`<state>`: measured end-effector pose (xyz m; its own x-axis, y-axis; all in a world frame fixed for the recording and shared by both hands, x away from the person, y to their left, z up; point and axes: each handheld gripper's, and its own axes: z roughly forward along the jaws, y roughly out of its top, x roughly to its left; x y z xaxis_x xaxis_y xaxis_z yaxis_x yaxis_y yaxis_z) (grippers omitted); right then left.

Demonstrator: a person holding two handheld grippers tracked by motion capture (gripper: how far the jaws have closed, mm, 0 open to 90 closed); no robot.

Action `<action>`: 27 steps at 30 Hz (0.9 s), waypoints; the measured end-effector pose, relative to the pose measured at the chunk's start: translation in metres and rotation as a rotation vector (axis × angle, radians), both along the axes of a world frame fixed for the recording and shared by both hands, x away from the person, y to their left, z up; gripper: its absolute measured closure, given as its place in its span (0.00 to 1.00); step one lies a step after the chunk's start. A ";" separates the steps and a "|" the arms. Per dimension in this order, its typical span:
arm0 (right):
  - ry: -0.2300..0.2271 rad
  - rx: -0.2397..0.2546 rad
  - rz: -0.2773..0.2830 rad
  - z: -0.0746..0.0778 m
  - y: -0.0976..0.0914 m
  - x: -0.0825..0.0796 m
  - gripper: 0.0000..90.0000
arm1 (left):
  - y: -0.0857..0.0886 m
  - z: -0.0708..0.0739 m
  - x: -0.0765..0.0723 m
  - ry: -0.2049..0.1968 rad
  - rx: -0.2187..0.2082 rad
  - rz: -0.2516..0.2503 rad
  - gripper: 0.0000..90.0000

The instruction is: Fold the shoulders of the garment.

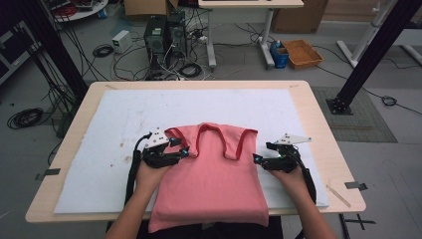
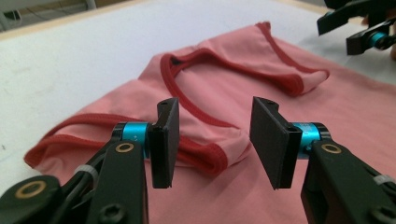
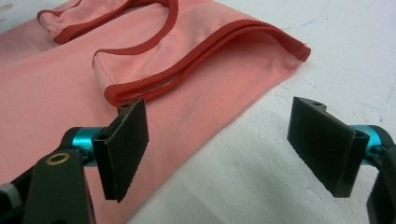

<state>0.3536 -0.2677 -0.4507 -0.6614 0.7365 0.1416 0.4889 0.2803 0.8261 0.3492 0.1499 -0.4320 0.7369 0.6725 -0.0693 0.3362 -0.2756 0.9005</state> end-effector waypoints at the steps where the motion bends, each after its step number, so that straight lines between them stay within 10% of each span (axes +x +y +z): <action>1: 0.000 0.000 0.000 0.000 0.000 0.000 0.23 | -0.001 -0.001 0.002 0.008 0.010 -0.005 0.59; 10: -0.001 -0.003 0.000 0.000 0.000 0.000 0.23 | -0.010 -0.013 0.005 0.055 0.100 -0.065 0.61; 15: -0.004 -0.005 0.000 0.000 0.000 0.000 0.23 | -0.013 -0.016 0.006 0.040 0.174 -0.090 0.86; 27: 0.001 0.003 0.007 0.000 -0.001 0.001 0.23 | 0.010 -0.004 -0.012 0.046 0.110 -0.078 0.92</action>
<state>0.3544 -0.2685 -0.4510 -0.6667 0.7311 0.1446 0.4877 0.2813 0.8264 0.3374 0.1596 -0.4361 0.7847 0.6190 -0.0334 0.3507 -0.3989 0.8473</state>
